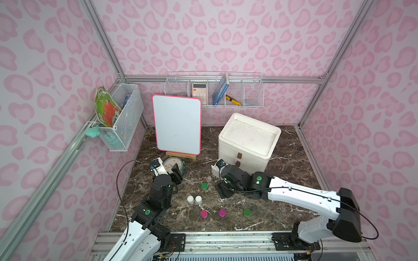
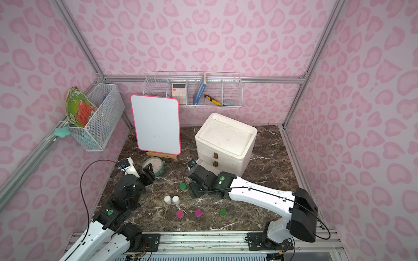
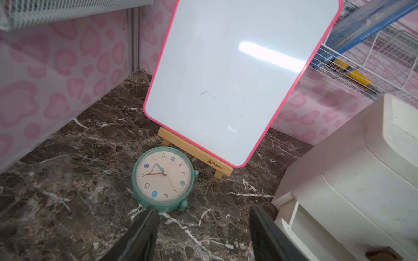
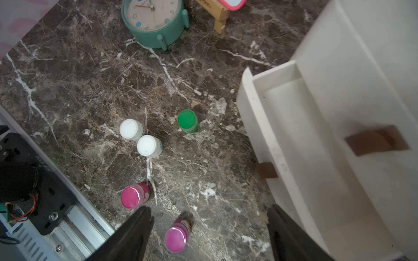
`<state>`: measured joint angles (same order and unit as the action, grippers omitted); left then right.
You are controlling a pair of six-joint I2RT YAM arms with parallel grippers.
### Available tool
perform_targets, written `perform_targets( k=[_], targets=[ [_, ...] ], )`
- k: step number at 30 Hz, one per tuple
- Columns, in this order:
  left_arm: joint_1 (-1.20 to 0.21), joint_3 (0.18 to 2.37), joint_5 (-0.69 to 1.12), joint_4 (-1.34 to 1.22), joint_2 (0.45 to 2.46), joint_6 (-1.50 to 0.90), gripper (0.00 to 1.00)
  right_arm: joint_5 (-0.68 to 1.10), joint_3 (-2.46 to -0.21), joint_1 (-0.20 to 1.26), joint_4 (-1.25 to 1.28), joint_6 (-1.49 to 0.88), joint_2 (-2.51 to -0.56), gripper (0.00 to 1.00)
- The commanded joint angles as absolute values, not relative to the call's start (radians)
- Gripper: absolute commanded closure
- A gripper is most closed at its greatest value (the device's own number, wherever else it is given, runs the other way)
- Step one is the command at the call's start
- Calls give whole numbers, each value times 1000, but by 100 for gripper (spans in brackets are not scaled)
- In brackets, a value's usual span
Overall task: Put the paint cans in the drawer according to color
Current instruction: Pick up the paint can at the center of the board.
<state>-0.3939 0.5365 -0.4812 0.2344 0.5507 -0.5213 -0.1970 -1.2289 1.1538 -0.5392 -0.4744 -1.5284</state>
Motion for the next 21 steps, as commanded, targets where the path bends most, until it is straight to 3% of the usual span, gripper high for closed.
perform_targets(
  k=[1,10,14,21],
  targets=[
    [-323,550,-342,332,529,-603,32,-149,-1292,1154,-460,-496,-1636,16],
    [-60,541,2,344,561,-722,31,-87,-1506,1123,-523,-501,-1933,17],
    [-28,538,27,348,566,-722,31,-51,-1575,1118,-549,-499,-2019,20],
    [-25,537,11,357,571,-718,32,-50,-1660,1120,-578,-499,-2127,35]
  ],
)
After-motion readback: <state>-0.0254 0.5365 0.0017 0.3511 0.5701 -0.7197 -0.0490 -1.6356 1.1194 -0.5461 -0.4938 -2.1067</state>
